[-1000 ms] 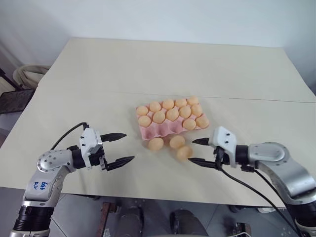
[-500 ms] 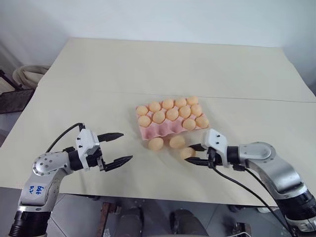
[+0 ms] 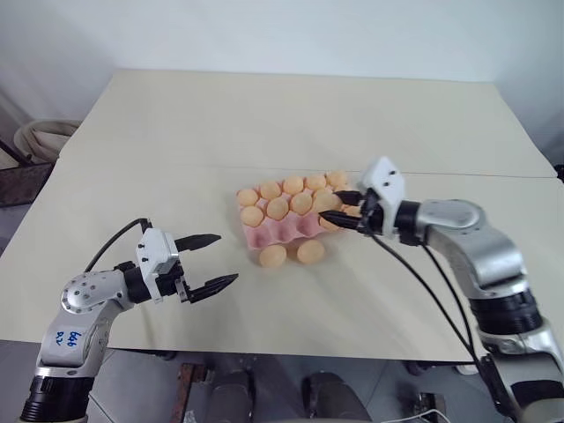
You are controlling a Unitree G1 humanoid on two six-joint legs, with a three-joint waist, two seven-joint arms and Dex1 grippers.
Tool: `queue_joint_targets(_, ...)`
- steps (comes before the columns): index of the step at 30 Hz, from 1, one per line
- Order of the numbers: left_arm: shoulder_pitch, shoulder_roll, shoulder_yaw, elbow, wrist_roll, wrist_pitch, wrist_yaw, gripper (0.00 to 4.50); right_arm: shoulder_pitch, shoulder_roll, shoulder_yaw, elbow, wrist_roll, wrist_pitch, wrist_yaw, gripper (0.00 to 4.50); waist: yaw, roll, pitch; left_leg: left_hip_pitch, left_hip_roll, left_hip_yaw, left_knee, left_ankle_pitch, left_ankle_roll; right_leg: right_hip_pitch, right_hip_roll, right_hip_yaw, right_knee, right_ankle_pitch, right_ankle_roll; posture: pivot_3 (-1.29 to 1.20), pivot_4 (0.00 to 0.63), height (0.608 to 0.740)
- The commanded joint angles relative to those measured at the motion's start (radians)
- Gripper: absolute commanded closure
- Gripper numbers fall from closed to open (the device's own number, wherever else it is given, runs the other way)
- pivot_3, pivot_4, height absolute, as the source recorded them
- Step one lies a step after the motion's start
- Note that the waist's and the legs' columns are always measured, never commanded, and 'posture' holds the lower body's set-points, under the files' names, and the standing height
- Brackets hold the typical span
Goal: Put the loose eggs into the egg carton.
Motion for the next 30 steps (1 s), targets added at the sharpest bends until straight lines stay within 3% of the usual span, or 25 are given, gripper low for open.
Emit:
queue_joint_targets(1,-0.005,0.000,0.020,-0.015,-0.011,0.006,0.018,0.00,-0.044,0.036,0.032,0.031,-0.047,-0.026,-0.017,2.69,-0.001,0.000,0.000,0.000,0.000,0.001,0.000,0.000,0.000,-0.001,-0.001,-0.003,0.003,0.000,0.000,0.00,0.150,0.740)
queue_joint_targets(5,0.006,0.001,0.026,-0.031,-0.018,0.023,0.035,0.00,-0.053,0.062,0.057,0.056,-0.067,-0.023,0.000,2.69,-0.002,0.000,0.000,0.000,0.000,0.002,-0.001,0.000,0.000,-0.002,-0.002,-0.006,0.006,0.000,0.000,0.00,0.150,0.740)
queue_joint_targets(13,0.013,0.005,0.035,-0.033,-0.017,0.023,0.040,0.00,0.009,-0.002,0.014,-0.085,-0.008,-0.019,0.101,0.03,0.000,0.000,0.000,0.000,0.000,0.003,0.000,0.000,0.000,-0.006,-0.004,-0.007,0.007,0.000,0.000,0.00,0.150,0.740)
queue_joint_targets(17,0.003,0.001,0.033,-0.026,-0.015,0.023,0.038,0.00,0.089,-0.055,-0.113,-0.196,0.077,-0.016,0.128,0.03,0.002,0.000,0.000,0.000,0.000,0.005,0.000,0.000,0.000,-0.006,-0.004,-0.007,0.006,0.000,0.000,0.00,0.150,0.740)
queue_joint_targets(24,-0.024,-0.004,0.025,-0.001,-0.018,0.022,0.024,0.00,0.462,-0.162,-0.353,-0.340,0.151,-0.137,0.190,0.03,0.024,0.000,0.000,0.000,0.000,0.005,-0.001,-0.001,0.001,-0.004,-0.004,-0.007,0.002,0.000,0.000,0.00,0.150,0.740)
queue_joint_targets(30,-0.061,-0.005,0.011,0.032,-0.020,0.022,-0.003,0.00,0.545,-0.148,-0.379,-0.352,0.160,-0.175,0.160,0.03,0.007,0.000,0.000,0.004,0.000,0.006,0.000,0.000,0.002,0.003,-0.004,-0.006,-0.002,0.002,0.000,0.00,0.150,0.740)
